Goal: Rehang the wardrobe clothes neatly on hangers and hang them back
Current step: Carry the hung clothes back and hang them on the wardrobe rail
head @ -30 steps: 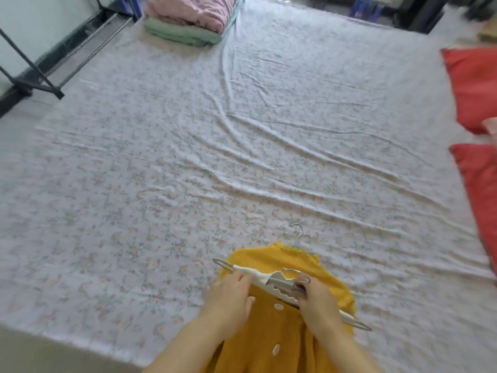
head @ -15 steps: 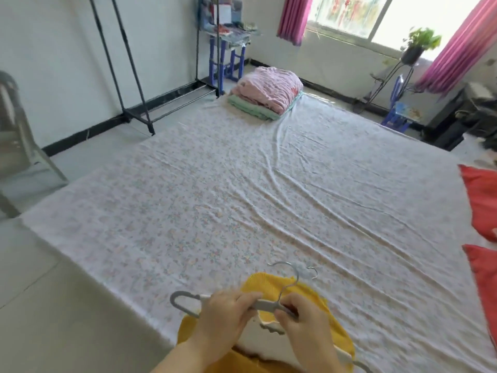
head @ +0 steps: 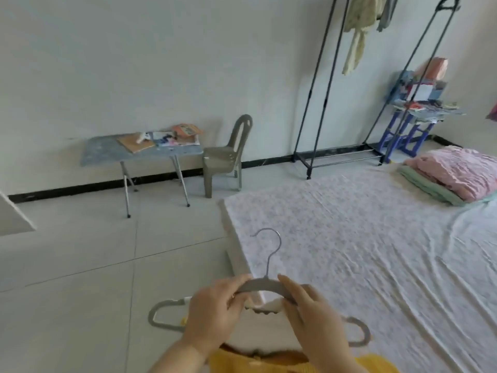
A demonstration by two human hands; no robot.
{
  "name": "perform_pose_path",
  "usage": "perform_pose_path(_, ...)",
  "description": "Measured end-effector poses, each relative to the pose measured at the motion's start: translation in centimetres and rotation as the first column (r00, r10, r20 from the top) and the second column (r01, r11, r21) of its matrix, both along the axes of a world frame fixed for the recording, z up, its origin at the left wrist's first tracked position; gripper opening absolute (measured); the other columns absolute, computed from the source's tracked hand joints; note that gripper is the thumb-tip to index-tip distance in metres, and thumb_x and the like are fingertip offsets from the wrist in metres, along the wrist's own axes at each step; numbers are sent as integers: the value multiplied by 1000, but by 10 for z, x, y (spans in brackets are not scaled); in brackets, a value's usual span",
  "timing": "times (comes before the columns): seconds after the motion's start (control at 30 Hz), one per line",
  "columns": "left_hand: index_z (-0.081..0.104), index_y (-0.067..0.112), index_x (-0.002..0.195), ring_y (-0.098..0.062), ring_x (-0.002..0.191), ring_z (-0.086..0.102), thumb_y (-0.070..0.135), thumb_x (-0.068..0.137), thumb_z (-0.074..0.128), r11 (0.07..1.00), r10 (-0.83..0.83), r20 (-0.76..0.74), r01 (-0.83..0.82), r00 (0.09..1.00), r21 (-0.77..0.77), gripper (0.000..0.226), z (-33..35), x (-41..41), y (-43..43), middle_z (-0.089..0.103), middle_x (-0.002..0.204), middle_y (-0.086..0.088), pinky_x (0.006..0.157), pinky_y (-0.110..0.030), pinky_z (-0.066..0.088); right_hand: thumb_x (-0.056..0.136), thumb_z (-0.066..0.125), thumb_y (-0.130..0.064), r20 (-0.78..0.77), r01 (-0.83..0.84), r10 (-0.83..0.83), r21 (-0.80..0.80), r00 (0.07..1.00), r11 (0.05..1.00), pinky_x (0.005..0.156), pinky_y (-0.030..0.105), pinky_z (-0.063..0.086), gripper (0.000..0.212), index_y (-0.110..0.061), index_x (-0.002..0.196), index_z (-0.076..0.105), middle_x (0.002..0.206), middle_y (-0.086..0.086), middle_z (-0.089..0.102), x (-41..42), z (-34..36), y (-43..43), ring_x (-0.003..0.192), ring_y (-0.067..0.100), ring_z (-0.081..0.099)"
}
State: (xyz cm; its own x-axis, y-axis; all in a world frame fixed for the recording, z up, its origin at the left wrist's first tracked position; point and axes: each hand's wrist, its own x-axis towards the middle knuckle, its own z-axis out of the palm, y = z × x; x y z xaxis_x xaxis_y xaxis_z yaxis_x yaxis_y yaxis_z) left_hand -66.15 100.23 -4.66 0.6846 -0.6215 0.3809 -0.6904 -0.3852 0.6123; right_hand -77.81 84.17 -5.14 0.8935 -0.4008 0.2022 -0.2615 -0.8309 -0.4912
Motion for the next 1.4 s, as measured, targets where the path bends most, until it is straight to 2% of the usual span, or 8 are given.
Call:
perform_pose_path(0.1, 69, 26, 104, -1, 70, 56, 22, 69, 70, 989, 140, 12, -139, 990, -57, 35, 14, 48, 43, 68, 76, 14, 58, -6, 41, 94, 47, -35, 27, -168, 172, -116, 985, 979, 55, 28, 49, 44, -47, 135, 36, 103, -13, 57, 67, 22, 24, 73, 12, 60)
perform_pose_path(0.23, 66, 26, 109, 5, 87, 56, 11, 76, 73, 938, 298, -37, -300, 954, -173, 37, 22, 120, 110, 61, 95, 21, 71, -7, 46, 78, 63, -28, 144, -323, 363, -239, 921, 916, 31, 18, 40, 39, -33, 117, 62, 78, -15, 61, 165, 55, 81, 44, 3, 53)
perform_pose_path(0.4, 64, 18, 112, 3, 86, 58, 8, 80, 69, 866, 472, 46, -453, 880, -212, 34, 35, 212, 201, 58, 98, 18, 75, -15, 50, 72, 78, -19, 159, -492, 562, -331, 812, 805, 32, 19, 42, 49, -28, 118, 64, 77, -12, 60, 292, 79, 164, 48, 3, 54)
perform_pose_path(0.63, 49, 21, 130, 1, 106, 50, 24, 90, 54, 787, 613, 140, -585, 778, -195, 40, 54, 323, 302, 50, 115, 16, 90, -11, 40, 77, 74, -15, 234, -571, 665, -362, 709, 737, 32, 28, 45, 47, -32, 120, 61, 80, -6, 62, 440, 111, 265, 50, 14, 58)
perform_pose_path(0.73, 45, 25, 132, 4, 108, 46, 25, 92, 53, 732, 680, 145, -654, 718, -194, 41, 62, 371, 335, 49, 118, 17, 89, -2, 34, 77, 73, -13, 280, -602, 715, -395, 640, 694, 31, 28, 44, 45, -28, 119, 63, 80, -6, 62, 502, 123, 299, 49, 14, 57)
perform_pose_path(0.87, 44, 28, 133, 10, 105, 43, 24, 92, 53, 651, 759, 158, -733, 632, -196, 42, 71, 438, 372, 50, 117, 18, 86, 2, 32, 77, 74, -13, 336, -629, 784, -470, 521, 619, 31, 20, 37, 40, -24, 115, 66, 76, -7, 62, 589, 134, 340, 46, 11, 54)
perform_pose_path(1.17, 40, 27, 136, 12, 108, 30, 27, 96, 44, 423, 898, 189, -897, 397, -129, 41, 91, 583, 448, 48, 130, 10, 85, 9, 18, 69, 80, -8, 428, -715, 864, -513, 266, 475, 32, 20, 37, 45, -23, 109, 67, 75, -4, 63, 783, 141, 427, 45, 13, 56)
perform_pose_path(1.4, 38, 23, 138, 25, 104, 24, 28, 97, 41, 289, 947, 183, -950, 266, -116, 41, 97, 661, 520, 48, 129, 8, 86, 10, 13, 63, 84, -13, 395, -744, 913, -578, 104, 335, 33, 18, 37, 47, -24, 106, 69, 71, -6, 62, 892, 151, 514, 44, 13, 55)
